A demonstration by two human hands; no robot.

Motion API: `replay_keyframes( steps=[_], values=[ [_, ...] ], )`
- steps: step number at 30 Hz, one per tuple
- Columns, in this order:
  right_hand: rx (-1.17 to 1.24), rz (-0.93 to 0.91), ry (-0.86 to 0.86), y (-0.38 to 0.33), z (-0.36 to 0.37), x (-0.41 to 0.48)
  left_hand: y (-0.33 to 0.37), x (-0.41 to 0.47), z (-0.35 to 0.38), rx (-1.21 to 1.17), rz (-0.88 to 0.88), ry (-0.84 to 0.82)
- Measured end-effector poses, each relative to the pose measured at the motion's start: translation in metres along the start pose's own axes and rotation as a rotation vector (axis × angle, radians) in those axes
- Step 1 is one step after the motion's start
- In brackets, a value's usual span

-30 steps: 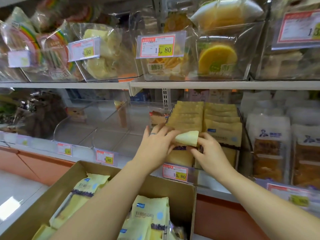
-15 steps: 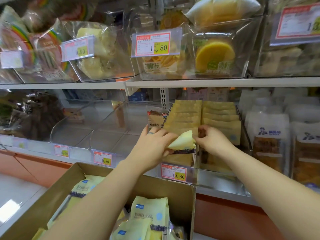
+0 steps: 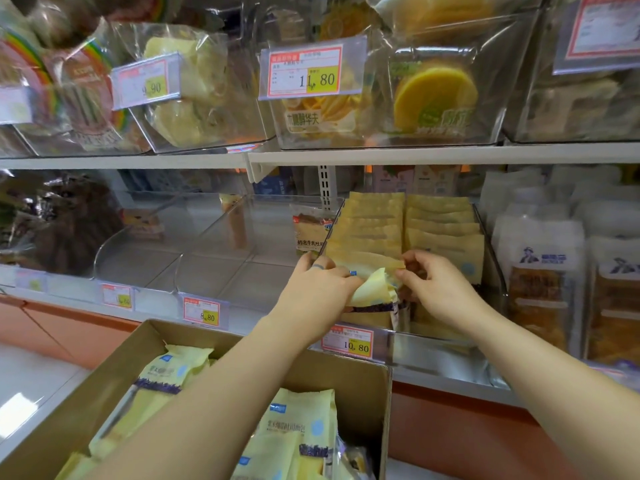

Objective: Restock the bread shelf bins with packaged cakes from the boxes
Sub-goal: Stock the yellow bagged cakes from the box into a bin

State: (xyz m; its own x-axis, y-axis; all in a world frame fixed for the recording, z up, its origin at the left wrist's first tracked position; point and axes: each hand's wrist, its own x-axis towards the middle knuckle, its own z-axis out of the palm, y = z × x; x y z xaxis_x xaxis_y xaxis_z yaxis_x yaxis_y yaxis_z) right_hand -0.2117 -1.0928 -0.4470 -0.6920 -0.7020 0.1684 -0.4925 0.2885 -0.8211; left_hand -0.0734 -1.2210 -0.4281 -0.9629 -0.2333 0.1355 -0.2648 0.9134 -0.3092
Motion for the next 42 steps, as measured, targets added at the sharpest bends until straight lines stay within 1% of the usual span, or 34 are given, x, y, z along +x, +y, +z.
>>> replay_keyframes(
  steps=[2, 4, 8, 10, 13, 17, 19, 22, 25, 27, 29, 30, 32, 33, 34, 36, 37, 40, 42],
  values=[
    [-0.042, 0.068, 0.008, 0.002, -0.005, 0.002, 0.004, 0.005, 0.001, 0.007, 0.010, -0.007],
    [-0.109, 0.135, -0.048, 0.002, -0.011, 0.000, 0.006, 0.010, 0.002, -0.002, 0.020, -0.022],
    [-0.330, 0.227, -0.333, 0.001, -0.013, -0.014, 0.002, 0.011, 0.003, -0.061, 0.045, -0.042],
    [-0.299, 0.260, -0.435, 0.001, -0.010, -0.020, -0.003, 0.006, 0.004, -0.125, 0.043, -0.032],
    [-0.220, 0.252, -0.512, -0.001, -0.006, -0.023, -0.009, -0.006, 0.005, -0.235, 0.002, 0.043],
    [-0.238, 0.190, -0.582, -0.003, -0.004, -0.016, -0.024, -0.016, 0.000, -0.465, -0.093, 0.169],
    [-0.244, 0.159, -0.593, -0.003, -0.003, -0.012, -0.030, -0.016, -0.002, -0.507, -0.131, 0.188],
    [-0.232, 0.116, -0.585, -0.004, 0.003, -0.009, -0.030, -0.013, 0.001, -0.528, -0.156, 0.142],
    [-0.213, 0.130, -0.589, -0.004, 0.006, -0.007, -0.025, -0.010, 0.007, -0.564, -0.175, 0.124],
    [-0.280, 0.149, -0.599, -0.005, 0.002, -0.006, -0.022, -0.009, 0.010, -0.594, -0.186, 0.128],
    [-0.418, 0.114, -0.529, -0.011, -0.010, -0.006, -0.022, -0.012, 0.011, -0.614, -0.187, 0.147],
    [-0.449, 0.084, -0.450, -0.016, -0.016, -0.007, -0.022, -0.014, 0.011, -0.630, -0.193, 0.161],
    [-0.360, 0.014, -0.257, -0.028, -0.026, -0.010, -0.025, -0.018, 0.011, -0.667, -0.228, 0.197],
    [-0.299, -0.024, -0.197, -0.033, -0.027, -0.011, -0.027, -0.020, 0.011, -0.684, -0.254, 0.215],
    [-0.273, -0.062, -0.176, -0.036, -0.027, -0.013, -0.028, -0.021, 0.011, -0.699, -0.279, 0.223],
    [-0.313, -0.106, -0.197, -0.038, -0.023, -0.016, -0.029, -0.022, 0.011, -0.710, -0.304, 0.212],
    [-0.309, -0.102, -0.194, -0.037, -0.020, -0.016, -0.028, -0.022, 0.011, -0.709, -0.307, 0.201],
    [-0.151, -0.051, -0.091, -0.034, -0.017, -0.012, -0.025, -0.021, 0.011, -0.699, -0.300, 0.183],
    [-0.099, -0.009, -0.095, -0.033, -0.016, -0.005, -0.020, -0.018, 0.012, -0.655, -0.284, 0.131]
  ],
)
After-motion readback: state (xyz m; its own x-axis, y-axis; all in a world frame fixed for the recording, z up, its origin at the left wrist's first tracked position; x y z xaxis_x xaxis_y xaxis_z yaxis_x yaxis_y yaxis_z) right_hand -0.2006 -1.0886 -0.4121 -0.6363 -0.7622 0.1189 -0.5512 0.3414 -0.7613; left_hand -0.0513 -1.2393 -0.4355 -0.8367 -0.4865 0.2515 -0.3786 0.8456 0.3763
